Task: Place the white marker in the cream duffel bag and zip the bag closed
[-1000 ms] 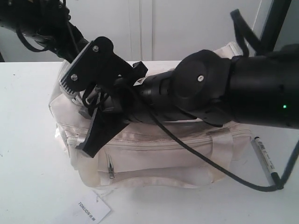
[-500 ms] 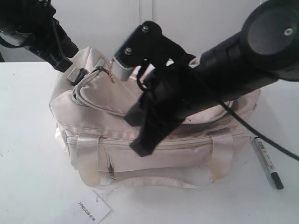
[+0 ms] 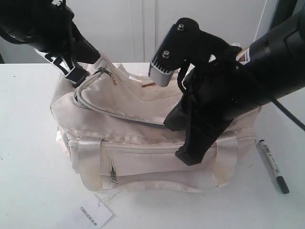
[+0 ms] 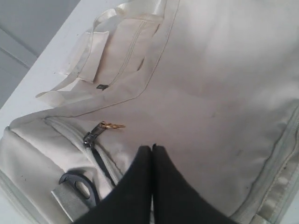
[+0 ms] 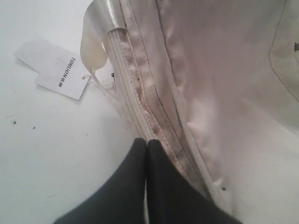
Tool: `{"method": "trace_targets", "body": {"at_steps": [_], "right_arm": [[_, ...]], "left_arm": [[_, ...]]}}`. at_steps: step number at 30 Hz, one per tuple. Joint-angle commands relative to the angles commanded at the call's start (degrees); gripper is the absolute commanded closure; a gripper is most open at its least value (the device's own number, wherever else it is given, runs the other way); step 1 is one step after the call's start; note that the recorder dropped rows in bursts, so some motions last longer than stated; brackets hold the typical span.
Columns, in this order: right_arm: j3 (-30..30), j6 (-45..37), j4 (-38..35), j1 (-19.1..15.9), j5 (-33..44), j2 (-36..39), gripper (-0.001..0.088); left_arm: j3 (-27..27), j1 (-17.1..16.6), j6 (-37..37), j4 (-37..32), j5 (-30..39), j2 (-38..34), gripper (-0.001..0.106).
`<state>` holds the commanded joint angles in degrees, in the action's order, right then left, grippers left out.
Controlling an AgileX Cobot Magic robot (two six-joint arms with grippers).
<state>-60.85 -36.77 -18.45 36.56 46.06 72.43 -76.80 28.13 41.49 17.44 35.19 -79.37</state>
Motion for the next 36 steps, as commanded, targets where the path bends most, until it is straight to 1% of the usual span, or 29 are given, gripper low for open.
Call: {"method": "trace_targets", "body": {"at_steps": [1,2,5,7,10,12,16,19,21,24,29,32,33,34,35,36], "right_arm": [[0.0,2.1,0.1,-0.1,0.0,0.0,0.0868],[0.0,3.6,0.4,-0.1,-0.1,0.0,0.0868],[0.0,5.3,1.1,-0.1,-0.1,0.0,0.0868],[0.0,7.9,3.7,-0.1,-0.1,0.0,0.0868],[0.0,15.1,10.0,-0.1,-0.5,-0.5,0.0868],[0.0,18.1,12.8,-1.0,-0.7,-1.0,0.0868],[0.0,19.2,13.0,-4.3,-1.4,-2.0,0.0868],[0.0,21.1,13.0,-7.3,-2.0,-2.6,0.0868],[0.0,22.7,13.0,-9.3,-2.6,-3.0,0.0868],[0.0,24.2,13.2,-11.6,-2.5,-3.7,0.0868],[0.0,25.2,14.0,-13.8,-2.5,-5.5,0.0868],[0.0,25.2,14.3,-13.9,-2.5,-6.2,0.0868],[0.0,25.2,14.3,-13.9,-2.4,-6.3,0.0868],[0.1,25.2,14.3,-13.9,-2.4,-6.3,0.0868],[0.1,25.2,14.3,-13.9,-2.4,-6.3,0.0868],[0.1,25.2,14.3,-13.9,-2.4,-6.3,0.0868]], "left_arm": [[0.0,0.0,2.8,1.5,0.6,0.0,0.105],[0.0,0.0,3.9,2.5,0.9,0.0,0.105],[0.0,0.0,7.6,4.7,2.0,0.0,0.105],[0.0,0.0,9.9,5.8,2.7,0.0,0.105],[0.0,0.0,13.0,6.5,4.4,0.0,0.105],[0.1,0.0,15.0,6.5,5.6,0.0,0.105],[0.1,0.0,17.8,6.5,7.3,0.0,0.105],[0.1,1.6,20.9,6.5,8.1,0.0,0.105],[0.2,3.5,23.0,6.5,8.1,0.0,0.105],[0.2,6.6,23.6,5.4,8.1,-0.1,0.105],[0.2,9.7,23.8,3.8,8.1,-0.2,0.105],[0.2,10.7,23.8,2.2,8.0,-1.4,0.105],[0.2,11.0,23.8,2.2,8.0,-2.0,0.104],[0.2,11.3,24.0,2.2,8.0,-2.6,0.100],[0.2,11.4,24.2,2.2,8.0,-3.2,0.097],[0.2,12.0,24.7,2.2,8.0,-3.9,0.090]]}}
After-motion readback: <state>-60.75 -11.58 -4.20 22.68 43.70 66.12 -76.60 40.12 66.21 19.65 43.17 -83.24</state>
